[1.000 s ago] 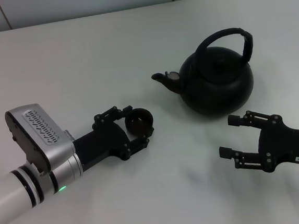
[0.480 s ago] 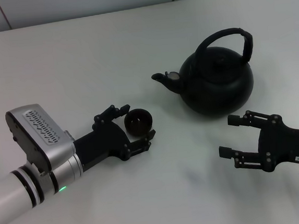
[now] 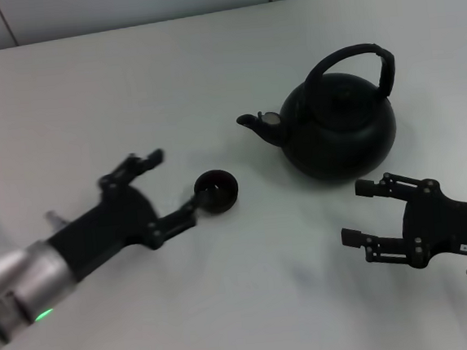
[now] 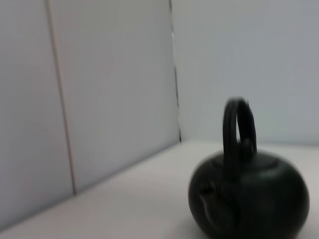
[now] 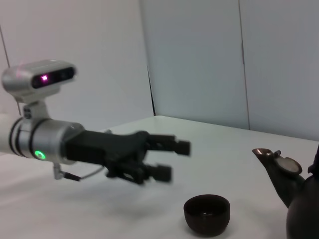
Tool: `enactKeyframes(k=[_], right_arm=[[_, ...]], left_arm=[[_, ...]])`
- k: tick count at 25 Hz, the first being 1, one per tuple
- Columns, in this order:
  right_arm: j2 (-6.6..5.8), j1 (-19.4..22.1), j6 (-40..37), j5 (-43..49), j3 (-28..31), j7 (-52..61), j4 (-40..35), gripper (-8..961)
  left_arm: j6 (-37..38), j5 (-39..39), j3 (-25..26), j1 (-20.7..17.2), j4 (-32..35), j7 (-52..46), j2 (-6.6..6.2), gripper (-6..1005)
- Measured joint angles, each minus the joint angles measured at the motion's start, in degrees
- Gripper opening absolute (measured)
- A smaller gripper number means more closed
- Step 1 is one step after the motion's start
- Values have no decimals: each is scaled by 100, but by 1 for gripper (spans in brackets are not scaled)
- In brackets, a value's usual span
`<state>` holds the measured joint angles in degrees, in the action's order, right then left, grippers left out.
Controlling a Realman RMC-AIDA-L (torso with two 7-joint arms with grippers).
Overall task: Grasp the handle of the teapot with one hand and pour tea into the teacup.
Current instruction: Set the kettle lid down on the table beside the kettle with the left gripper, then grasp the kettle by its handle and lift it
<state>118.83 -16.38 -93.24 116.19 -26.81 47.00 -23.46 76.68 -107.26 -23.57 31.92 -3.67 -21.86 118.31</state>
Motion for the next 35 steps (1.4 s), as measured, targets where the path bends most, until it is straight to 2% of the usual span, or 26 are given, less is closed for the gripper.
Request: enactKeyframes(k=[4,6,7,8,9,11,12,21,25,35], right_arm=[[0,-9,9,0,0,5,0,789],[0,-13,13,0,0,7,0,789],[0,-13,13,0,0,11,0,789],[0,-13,13,0,0,27,-1,789],[0,-14,12,0,0,41,0,789],[0,-14,9,0,0,66,0,789],[0,-13,9,0,0,69,0,789],[0,-7,17,-8,7,72,34,789],[2,-7,17,-9,11,72,41,789],[11,30,-16,-10,53,37,85,789]], left_arm=[[924,-10,-263,-620,834,-620,-9,863],[924,-10,-263,-620,834,-620,-9,863],[1267,-9,-333,-907,1167,-757,-10,863],[1267,-9,-333,-907,1167,-757,-10,863],[1597,-10,-381,-1183,1449,-802,-13,863],[1597,-10,-381,-1183,1449,-802,-13,863],[1883,-11,-442,-1419,1707,-897,-25,863],[1765,-8,-1256,-1619,2406,-1255,-106,863],[1745,-7,-1343,-1668,2555,-1412,-198,863],[1572,-221,-1381,-1656,2587,-1425,-213,863]])
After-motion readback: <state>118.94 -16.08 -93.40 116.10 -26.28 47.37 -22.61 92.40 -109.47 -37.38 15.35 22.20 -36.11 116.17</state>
